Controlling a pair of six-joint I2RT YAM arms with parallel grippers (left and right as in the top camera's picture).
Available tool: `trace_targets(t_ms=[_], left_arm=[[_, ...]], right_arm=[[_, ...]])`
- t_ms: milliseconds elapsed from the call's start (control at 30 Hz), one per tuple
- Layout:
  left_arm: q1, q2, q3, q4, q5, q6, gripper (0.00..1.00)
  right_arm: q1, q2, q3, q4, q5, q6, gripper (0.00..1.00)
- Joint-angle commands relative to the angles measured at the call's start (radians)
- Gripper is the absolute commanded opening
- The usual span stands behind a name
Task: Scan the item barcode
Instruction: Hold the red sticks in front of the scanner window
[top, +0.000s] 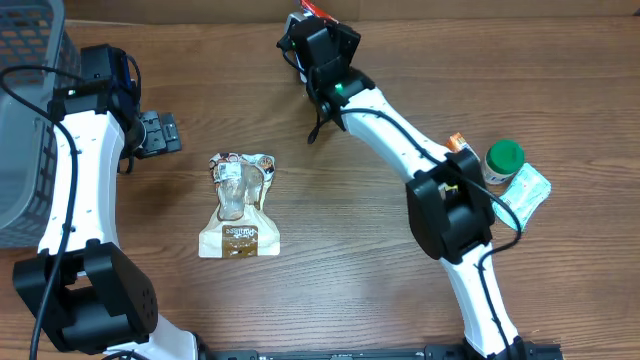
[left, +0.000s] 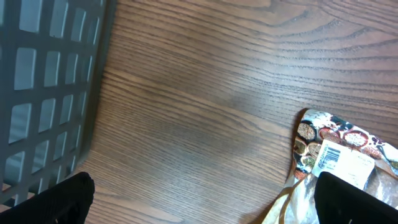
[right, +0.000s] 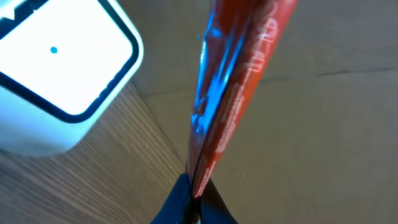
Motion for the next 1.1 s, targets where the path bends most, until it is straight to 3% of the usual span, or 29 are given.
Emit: trace_targets(t_ms=[0, 367, 700, 1067], left_arm=[[-0.007, 0.000, 0.002, 0.001, 0.002, 0.019, 1.00], [-0.007, 0.000, 0.002, 0.001, 0.002, 0.019, 1.00], [-0.007, 0.000, 0.002, 0.001, 0.002, 0.019, 1.00], [-0.007, 0.000, 0.002, 0.001, 0.002, 0.019, 1.00]], right_arm=[[-0.004, 0.074, 0.019, 0.070, 0.094, -0.011, 0.03], [-0.017, 0.214, 0.017, 0.167, 0.172, -0.010, 0.03], [-0.017, 0.218, 0.015, 0.195, 0.207, -0.087, 0.03], [-0.007, 0.215, 0.015, 0.203, 0.219, -0.079, 0.03]])
